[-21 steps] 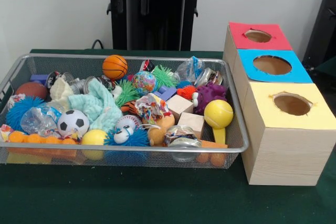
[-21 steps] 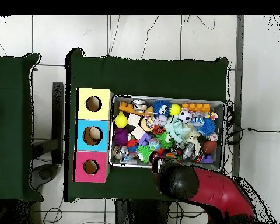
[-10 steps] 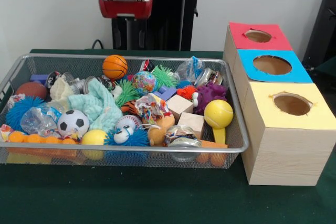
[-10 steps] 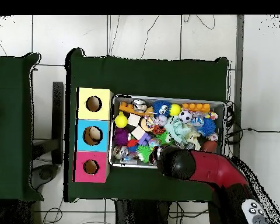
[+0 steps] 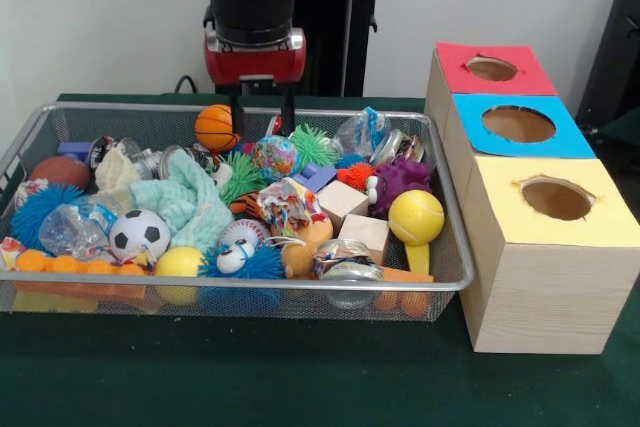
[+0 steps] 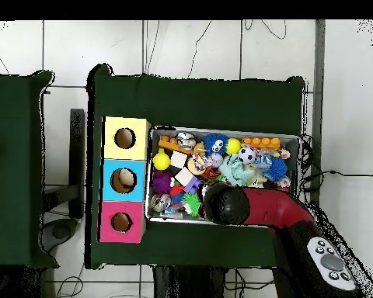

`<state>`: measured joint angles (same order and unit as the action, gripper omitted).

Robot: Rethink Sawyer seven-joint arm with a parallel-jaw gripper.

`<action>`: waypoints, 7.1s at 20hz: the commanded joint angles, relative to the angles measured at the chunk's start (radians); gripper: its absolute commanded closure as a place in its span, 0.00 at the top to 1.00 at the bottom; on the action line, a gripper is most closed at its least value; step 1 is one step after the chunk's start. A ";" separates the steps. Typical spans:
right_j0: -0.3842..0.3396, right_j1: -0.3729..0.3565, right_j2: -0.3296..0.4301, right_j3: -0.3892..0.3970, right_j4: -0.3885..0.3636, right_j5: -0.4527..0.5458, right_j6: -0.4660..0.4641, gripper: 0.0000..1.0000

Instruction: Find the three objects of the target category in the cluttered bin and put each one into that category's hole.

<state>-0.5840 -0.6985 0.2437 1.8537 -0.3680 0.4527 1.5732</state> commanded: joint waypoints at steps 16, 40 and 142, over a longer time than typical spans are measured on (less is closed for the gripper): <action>0.062 0.182 0.064 -0.112 -0.051 -0.265 0.063 1.00; 0.095 0.256 0.024 -0.190 -0.125 -0.568 0.082 1.00; 0.073 -0.179 0.008 0.000 0.072 0.277 0.030 0.00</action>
<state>-0.5228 -0.7304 0.2476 1.7173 -0.3438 0.5617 1.5732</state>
